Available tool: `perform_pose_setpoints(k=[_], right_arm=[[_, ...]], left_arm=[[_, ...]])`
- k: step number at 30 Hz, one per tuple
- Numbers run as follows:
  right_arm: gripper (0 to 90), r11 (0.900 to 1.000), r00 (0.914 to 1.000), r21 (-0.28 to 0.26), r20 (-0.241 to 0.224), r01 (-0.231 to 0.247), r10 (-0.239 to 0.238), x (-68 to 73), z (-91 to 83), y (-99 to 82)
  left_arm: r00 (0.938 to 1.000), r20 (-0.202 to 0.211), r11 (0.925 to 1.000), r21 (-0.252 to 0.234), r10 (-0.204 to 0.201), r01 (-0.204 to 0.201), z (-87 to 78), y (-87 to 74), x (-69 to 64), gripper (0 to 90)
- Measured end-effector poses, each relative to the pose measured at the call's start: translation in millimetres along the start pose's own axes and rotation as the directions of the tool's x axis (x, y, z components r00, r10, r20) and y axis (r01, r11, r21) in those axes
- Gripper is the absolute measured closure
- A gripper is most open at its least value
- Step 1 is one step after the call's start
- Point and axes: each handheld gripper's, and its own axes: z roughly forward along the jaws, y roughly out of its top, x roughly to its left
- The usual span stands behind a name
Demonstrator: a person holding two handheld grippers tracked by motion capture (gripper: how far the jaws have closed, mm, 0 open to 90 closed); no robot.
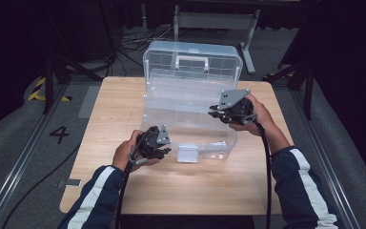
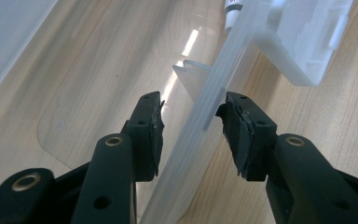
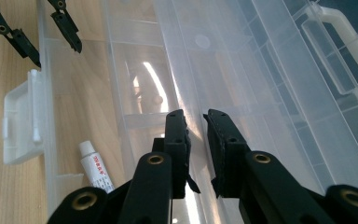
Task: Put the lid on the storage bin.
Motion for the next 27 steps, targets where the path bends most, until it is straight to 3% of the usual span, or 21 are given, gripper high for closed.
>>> perform_pose_setpoints(k=[7,12,18,22,24,27], right_arm=[[78.0,0.9969,0.9983,-0.056,0.009,-0.056,0.057,6.3,-1.2,-7.3],[77.3,0.9975,0.9983,-0.045,0.013,-0.055,0.056,10.9,-2.1,-8.1],[76.3,0.9981,0.9986,-0.038,0.018,-0.048,0.049,15.6,-1.5,-8.7],[75.2,0.9969,0.9977,-0.051,0.026,-0.06,0.062,16.7,-1.9,-10.9],[75.1,0.9961,0.9973,-0.059,0.03,-0.065,0.067,17.3,-1.6,-11.8],[75.0,0.9947,0.9969,-0.073,0.026,-0.073,0.075,17.3,-1.4,-13.5]], left_arm=[[0.9999,-0.009,1.0,-0.002,0.007,-0.007,0.1,-0.4,-1.2,56.8],[0.9999,-0.01,1.0,-0.002,0.006,-0.006,0.2,-0.4,-1.4,56.5],[0.9977,-0.057,0.9991,0.021,0.037,-0.036,2.0,1.6,-6.7,53.7],[0.9978,-0.058,0.9993,0.017,0.034,-0.033,1.0,1.9,-7.3,53.5],[0.9972,-0.074,0.9998,-0.015,0.012,-0.013,-4.1,0.5,-7.8,53.4],[0.9981,-0.062,0.9991,-0.042,-0.004,0.001,-11.1,-2.3,-5.1,52.3]])
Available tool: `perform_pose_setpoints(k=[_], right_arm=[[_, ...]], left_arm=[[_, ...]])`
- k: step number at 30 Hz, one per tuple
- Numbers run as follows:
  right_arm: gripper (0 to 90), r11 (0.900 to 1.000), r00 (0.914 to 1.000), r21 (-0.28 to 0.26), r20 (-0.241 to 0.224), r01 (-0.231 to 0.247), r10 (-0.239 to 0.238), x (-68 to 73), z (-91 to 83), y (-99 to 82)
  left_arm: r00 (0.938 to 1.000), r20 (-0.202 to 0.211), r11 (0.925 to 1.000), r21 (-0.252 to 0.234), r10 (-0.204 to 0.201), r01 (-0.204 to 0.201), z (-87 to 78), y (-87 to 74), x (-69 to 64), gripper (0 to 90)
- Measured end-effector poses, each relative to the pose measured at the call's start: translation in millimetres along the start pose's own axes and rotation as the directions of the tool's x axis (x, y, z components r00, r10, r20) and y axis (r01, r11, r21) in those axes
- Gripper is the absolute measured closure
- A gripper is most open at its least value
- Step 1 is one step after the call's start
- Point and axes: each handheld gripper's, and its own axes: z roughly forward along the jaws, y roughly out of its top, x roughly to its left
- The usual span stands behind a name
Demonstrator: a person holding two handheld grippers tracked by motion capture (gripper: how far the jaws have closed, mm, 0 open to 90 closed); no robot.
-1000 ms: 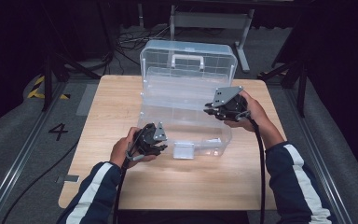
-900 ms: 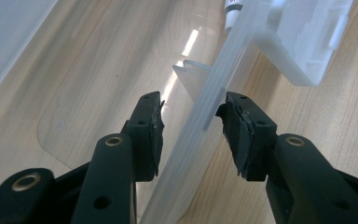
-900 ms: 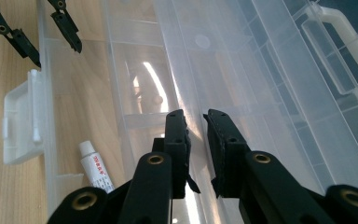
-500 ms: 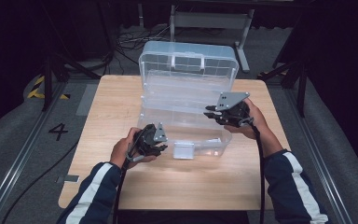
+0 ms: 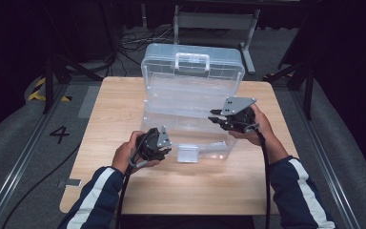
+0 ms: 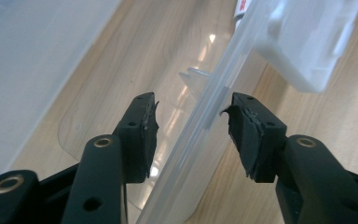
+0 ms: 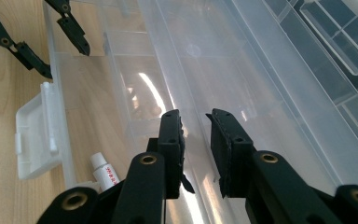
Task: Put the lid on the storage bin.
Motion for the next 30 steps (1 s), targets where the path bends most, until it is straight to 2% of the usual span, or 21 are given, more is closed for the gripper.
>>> perform_pose_setpoints(k=[4,8,10,13,15,16,17,18,19,21,22,23,24,25,28,30], right_arm=[[74.6,0.9999,1.0,-0.012,-0.007,-0.007,0.007,0.9,0.3,-3.3],[74.2,0.9999,1.0,-0.011,-0.001,-0.008,0.008,1.2,0.2,-3.4],[73.7,0.9998,0.9999,-0.013,0.002,-0.013,0.013,1.6,0.4,-3.7],[73.6,0.9998,0.9999,-0.008,-0.002,-0.017,0.017,1.4,-0.4,-4.2],[73.5,0.9999,0.9999,-0.005,-0.001,-0.012,0.012,1.8,-0.5,-4.3],[73.5,0.9999,0.9999,-0.005,-0.001,-0.012,0.012,1.8,-0.5,-4.3],[73.5,1.0,1.0,-0.005,-0.002,-0.008,0.008,2.0,-0.5,-4.3],[73.5,0.9999,0.9999,-0.006,-0.002,-0.01,0.01,2.0,-0.4,-4.3],[73.3,0.9999,0.9999,-0.006,0.0,-0.011,0.011,2.3,-0.2,-4.1],[73.2,0.9999,0.9999,-0.005,0.001,-0.011,0.011,2.8,0.0,-3.9],[73.2,0.9999,1.0,-0.004,0.001,-0.009,0.009,2.9,0.1,-3.8],[73.2,1.0,1.0,-0.004,-0.001,-0.008,0.008,2.8,0.1,-3.9],[73.2,1.0,1.0,-0.004,-0.001,-0.008,0.008,2.8,0.1,-3.9],[73.2,0.9999,1.0,-0.005,-0.002,-0.01,0.01,2.7,0.1,-3.9],[73.2,1.0,1.0,-0.003,0.0,-0.006,0.006,3.1,0.4,-3.6],[73.2,1.0,1.0,0.003,-0.001,0.002,-0.002,3.6,0.2,-3.3]], left_arm=[[0.9986,0.027,0.9964,-0.07,-0.045,0.046,-18.2,-8.8,5.8,52.6],[0.997,0.032,0.9929,-0.094,-0.07,0.073,-31.0,-15.0,7.5,53.4],[0.9942,0.0,0.9904,-0.087,-0.108,0.107,-40.0,-23.7,11.7,54.3],[0.9893,-0.014,0.985,-0.096,-0.145,0.143,-47.0,-34.8,19.9,55.9],[0.9844,-0.017,0.9778,-0.12,-0.175,0.172,-50.3,-43.0,26.7,57.8],[0.9844,-0.017,0.9778,-0.12,-0.175,0.172,-50.3,-43.0,26.7,60.6],[0.9814,0.0,0.9714,-0.143,-0.192,0.19,-53.2,-47.9,32.9,60.6],[0.9803,0.005,0.9692,-0.149,-0.197,0.196,-54.2,-49.7,36.0,62.0],[0.9766,0.003,0.9622,-0.171,-0.215,0.213,-58.0,-53.3,44.1,63.5],[0.9706,-0.009,0.9534,-0.19,-0.24,0.234,-60.2,-54.9,50.1,65.7],[0.9663,-0.005,0.9456,-0.207,-0.258,0.251,-61.3,-55.9,55.0,66.5],[0.9628,-0.002,0.9389,-0.222,-0.27,0.263,-61.6,-56.2,58.8,71.4],[0.9628,-0.002,0.9389,-0.222,-0.27,0.263,-61.6,-56.2,58.8,72.9],[0.9582,-0.004,0.9323,-0.232,-0.286,0.278,-60.9,-55.2,62.9,72.9],[0.9569,-0.027,0.9331,-0.231,-0.289,0.275,-56.8,-49.5,73.3,80.9],[0.9505,-0.024,0.9212,-0.255,-0.31,0.294,-56.1,-46.2,83.2,85.9]])
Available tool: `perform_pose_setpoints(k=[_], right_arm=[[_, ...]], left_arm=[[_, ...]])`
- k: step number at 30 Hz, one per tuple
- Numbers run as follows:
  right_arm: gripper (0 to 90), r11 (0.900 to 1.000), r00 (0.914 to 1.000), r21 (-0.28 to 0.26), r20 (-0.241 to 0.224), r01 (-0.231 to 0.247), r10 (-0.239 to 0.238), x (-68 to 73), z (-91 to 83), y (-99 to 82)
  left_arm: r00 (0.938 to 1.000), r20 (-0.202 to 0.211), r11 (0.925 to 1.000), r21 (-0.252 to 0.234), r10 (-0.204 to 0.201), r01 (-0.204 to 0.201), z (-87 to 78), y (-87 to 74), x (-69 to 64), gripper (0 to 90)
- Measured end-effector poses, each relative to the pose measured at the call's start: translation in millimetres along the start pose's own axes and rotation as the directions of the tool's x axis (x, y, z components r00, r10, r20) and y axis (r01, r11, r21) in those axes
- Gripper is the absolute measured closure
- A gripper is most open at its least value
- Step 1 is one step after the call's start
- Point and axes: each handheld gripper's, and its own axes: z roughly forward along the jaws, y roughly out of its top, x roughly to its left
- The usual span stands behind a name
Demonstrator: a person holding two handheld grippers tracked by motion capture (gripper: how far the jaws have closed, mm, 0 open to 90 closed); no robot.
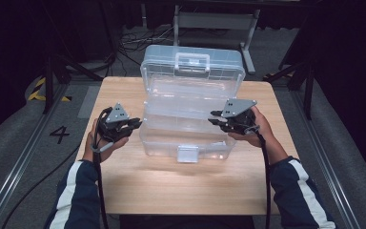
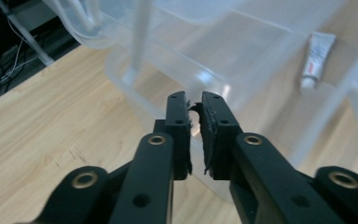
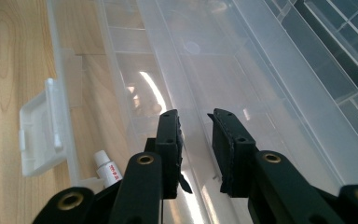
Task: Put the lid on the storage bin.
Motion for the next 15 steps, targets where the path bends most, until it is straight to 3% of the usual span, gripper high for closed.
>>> perform_pose_setpoints(k=[4,8,15], right_arm=[[73.2,1.0,1.0,0.001,-0.002,0.001,-0.001,1.4,0.3,0.0],[73.1,1.0,1.0,-0.002,-0.007,0.0,0.0,1.2,0.4,-0.4],[72.5,1.0,1.0,-0.001,-0.004,0.008,-0.008,2.2,0.5,-0.3]], left_arm=[[0.9982,0.024,0.9962,-0.067,-0.054,0.056,3.7,14.4,17.7,89.9],[0.997,0.019,0.9915,-0.105,-0.075,0.077,7.9,25.9,24.3,90.0],[0.993,0.047,0.9762,-0.184,-0.109,0.115,14.0,44.6,33.7,90.0]])
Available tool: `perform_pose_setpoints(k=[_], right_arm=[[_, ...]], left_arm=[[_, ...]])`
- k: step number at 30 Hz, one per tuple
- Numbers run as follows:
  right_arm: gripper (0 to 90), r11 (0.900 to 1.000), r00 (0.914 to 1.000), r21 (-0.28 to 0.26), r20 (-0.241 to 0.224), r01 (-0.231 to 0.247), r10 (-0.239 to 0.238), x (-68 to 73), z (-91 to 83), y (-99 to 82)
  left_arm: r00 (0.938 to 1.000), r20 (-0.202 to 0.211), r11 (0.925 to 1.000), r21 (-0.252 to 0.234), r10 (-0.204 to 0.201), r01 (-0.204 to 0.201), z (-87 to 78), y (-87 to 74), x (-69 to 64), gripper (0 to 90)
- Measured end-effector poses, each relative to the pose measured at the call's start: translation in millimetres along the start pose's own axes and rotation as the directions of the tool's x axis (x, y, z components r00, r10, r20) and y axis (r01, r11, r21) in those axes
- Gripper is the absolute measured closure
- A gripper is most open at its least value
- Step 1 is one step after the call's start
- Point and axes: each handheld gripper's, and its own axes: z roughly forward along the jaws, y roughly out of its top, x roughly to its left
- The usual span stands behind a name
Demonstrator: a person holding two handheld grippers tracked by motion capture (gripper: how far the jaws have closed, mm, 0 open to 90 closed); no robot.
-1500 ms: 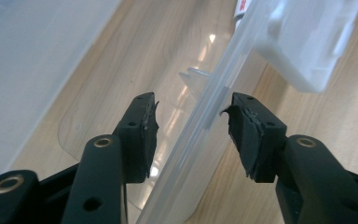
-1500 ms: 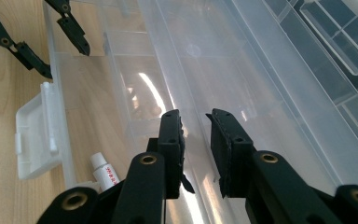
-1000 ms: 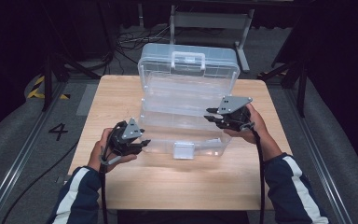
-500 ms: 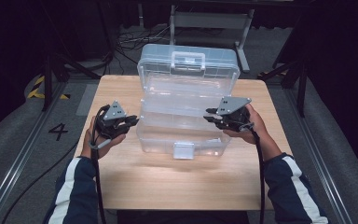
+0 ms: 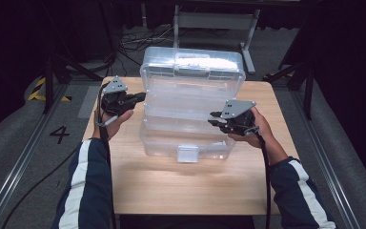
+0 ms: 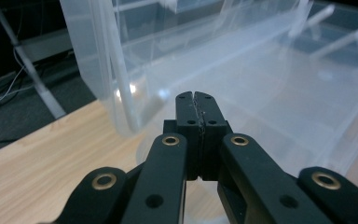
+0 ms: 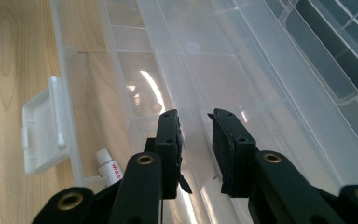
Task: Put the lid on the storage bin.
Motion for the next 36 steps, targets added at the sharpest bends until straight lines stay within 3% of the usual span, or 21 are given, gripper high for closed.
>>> perform_pose_setpoints(k=[4,12,14,19,25,30,36], right_arm=[[72.3,1.0,1.0,-0.005,0.004,-0.002,0.002,0.1,0.0,-1.0],[72.9,1.0,1.0,0.003,-0.004,-0.006,0.006,0.7,-1.7,-2.0],[73.8,0.9997,0.9995,0.0,-0.018,-0.026,0.026,-1.1,-3.4,-3.7],[74.8,0.9996,0.9995,0.015,-0.018,-0.024,0.025,-1.8,-8.3,-5.8],[76.6,0.9991,0.9988,0.016,-0.027,-0.04,0.04,-4.6,-18.9,-10.1],[78.7,0.9989,0.9983,0.016,-0.037,-0.044,0.045,-4.2,-21.5,-13.6],[79.1,0.999,0.9998,0.044,-0.02,-0.007,0.008,0.4,-25.1,-13.0]], left_arm=[[1.0,0.003,0.9996,-0.028,0.004,-0.003,3.6,10.5,-0.4,90.0],[1.0,-0.005,0.9994,-0.033,0.002,-0.002,9.8,25.1,-1.4,90.0],[0.9999,-0.008,0.9995,-0.028,0.011,-0.011,11.1,31.0,-3.6,90.0],[0.9993,-0.016,0.9992,-0.022,0.033,-0.033,11.4,40.1,-6.3,90.0],[0.9981,-0.035,0.9987,0.001,0.051,-0.051,11.6,45.5,-5.3,90.0],[0.9986,-0.035,0.9992,0.003,0.04,-0.04,11.1,44.7,-5.2,90.0],[0.9974,-0.048,0.9985,0.0,0.055,-0.055,5.7,43.7,-7.0,90.0]])
